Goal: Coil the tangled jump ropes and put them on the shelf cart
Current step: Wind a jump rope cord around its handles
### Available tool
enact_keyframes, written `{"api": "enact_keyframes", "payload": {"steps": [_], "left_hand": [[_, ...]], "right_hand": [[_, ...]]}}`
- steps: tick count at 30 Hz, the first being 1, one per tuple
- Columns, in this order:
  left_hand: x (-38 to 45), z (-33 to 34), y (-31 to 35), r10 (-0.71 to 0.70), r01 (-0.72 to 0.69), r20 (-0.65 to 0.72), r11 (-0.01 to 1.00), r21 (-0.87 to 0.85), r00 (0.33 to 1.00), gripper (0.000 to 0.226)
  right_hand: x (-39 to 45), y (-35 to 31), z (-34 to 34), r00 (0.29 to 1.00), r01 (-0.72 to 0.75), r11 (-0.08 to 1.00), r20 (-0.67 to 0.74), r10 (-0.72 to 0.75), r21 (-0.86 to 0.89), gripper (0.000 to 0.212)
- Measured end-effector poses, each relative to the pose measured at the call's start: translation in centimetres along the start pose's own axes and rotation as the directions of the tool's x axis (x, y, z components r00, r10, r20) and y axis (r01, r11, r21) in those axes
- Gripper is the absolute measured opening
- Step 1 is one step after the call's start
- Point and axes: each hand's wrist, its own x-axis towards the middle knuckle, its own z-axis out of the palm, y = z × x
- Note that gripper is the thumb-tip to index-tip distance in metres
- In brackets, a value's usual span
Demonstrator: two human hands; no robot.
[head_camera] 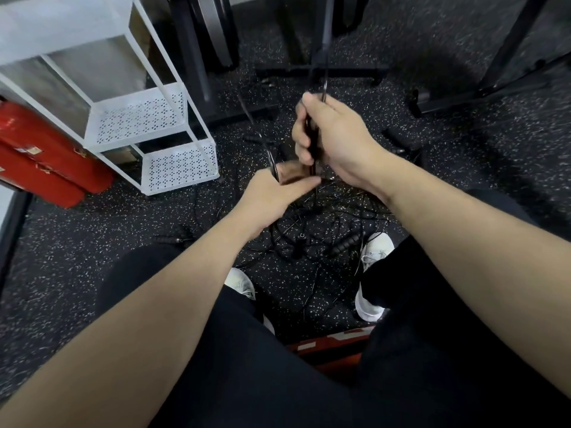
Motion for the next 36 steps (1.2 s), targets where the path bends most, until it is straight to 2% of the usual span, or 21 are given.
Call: {"api": "enact_keyframes", "payload": {"steps": [2, 4, 6, 8, 10, 11, 13, 14, 17, 20, 21, 23, 25, 28, 32, 36], "left_hand": [[0.1, 0.4, 0.1, 0.021, -0.020, -0.013, 0.999, 0.035, 1.000, 0.012], [0.1, 0.6, 0.4, 0.071, -0.068, -0.028, 0.993, 0.094, 0.997, 0.004], [0.2, 0.6, 0.4, 0.110, -0.108, -0.002, 0.981, 0.163, 0.994, 0.013], [0.1, 0.6, 0.2, 0.130, -0.125, -0.027, 0.982, 0.140, 0.991, 0.017], [0.1, 0.6, 0.3, 0.081, -0.071, -0.120, 0.994, 0.086, 0.989, 0.020], [0.1, 0.6, 0.4, 0.049, -0.043, -0.158, 0.998, 0.042, 0.986, 0.022], [0.2, 0.5, 0.8, -0.007, -0.007, -0.206, 0.998, -0.063, 0.978, 0.024], [0.1, 0.4, 1.1, -0.028, 0.002, -0.229, 0.994, -0.111, 0.973, 0.025], [-0.1, 0.2, 1.0, -0.038, -0.019, -0.274, 0.979, -0.203, 0.961, 0.026], [-0.2, -0.3, 1.2, -0.044, -0.054, -0.308, 0.952, -0.301, 0.951, 0.019], [-0.1, -0.5, 1.4, -0.053, -0.066, -0.320, 0.934, -0.350, 0.946, 0.018], [-0.1, -1.0, 1.8, -0.063, -0.085, -0.337, 0.909, -0.409, 0.939, 0.016], [-0.2, -1.2, 2.0, -0.061, -0.099, -0.351, 0.902, -0.420, 0.934, 0.017], [-0.3, -1.8, 1.9, -0.067, -0.131, -0.399, 0.885, -0.448, 0.914, 0.017], [0.0, -3.5, 2.1, -0.108, -0.183, -0.489, 0.840, -0.510, 0.865, 0.017], [0.1, -4.0, 1.8, -0.119, -0.175, -0.530, 0.864, -0.472, 0.840, 0.016]], "right_hand": [[0.1, -0.4, 0.0, 0.999, -0.025, 0.993, -0.030, 0.029, 0.114, 0.032], [-0.1, -0.5, 0.0, 0.996, -0.056, 0.985, -0.054, 0.066, 0.161, 0.031], [0.0, -0.4, 0.0, 0.993, -0.076, 0.977, -0.069, 0.091, 0.198, 0.031], [0.1, -0.3, 0.0, 0.992, -0.084, 0.972, -0.071, 0.102, 0.221, 0.031], [0.4, 0.3, -0.9, 0.991, -0.125, 0.989, -0.045, 0.128, 0.074, 0.038], [0.4, 0.9, -1.5, 0.989, -0.145, 0.985, -0.015, 0.144, -0.095, 0.044], [0.1, 2.4, -2.8, 0.978, -0.150, 0.883, 0.066, 0.200, -0.446, 0.051], [-0.3, 2.7, -3.2, 0.968, -0.132, 0.825, 0.108, 0.227, -0.549, 0.050], [-0.9, 2.8, -4.0, 0.945, -0.103, 0.729, 0.161, 0.283, -0.677, 0.043], [-1.1, 2.7, -4.6, 0.912, -0.095, 0.589, 0.167, 0.375, -0.803, 0.047], [-1.1, 2.8, -4.8, 0.896, -0.108, 0.560, 0.163, 0.412, -0.822, 0.040], [-1.4, 2.7, -4.9, 0.881, -0.175, 0.571, 0.132, 0.455, -0.802, 0.027], [-1.3, 2.9, -5.0, 0.901, -0.189, 0.606, 0.108, 0.420, -0.773, 0.031], [-0.9, 3.4, -5.1, 0.939, -0.111, 0.614, 0.120, 0.323, -0.781, 0.041], [-0.6, 3.2, -5.1, 0.974, 0.004, 0.633, 0.146, 0.172, -0.775, 0.029], [-0.5, 3.2, -5.7, 0.969, -0.018, 0.626, 0.140, 0.202, -0.780, 0.031]]}}
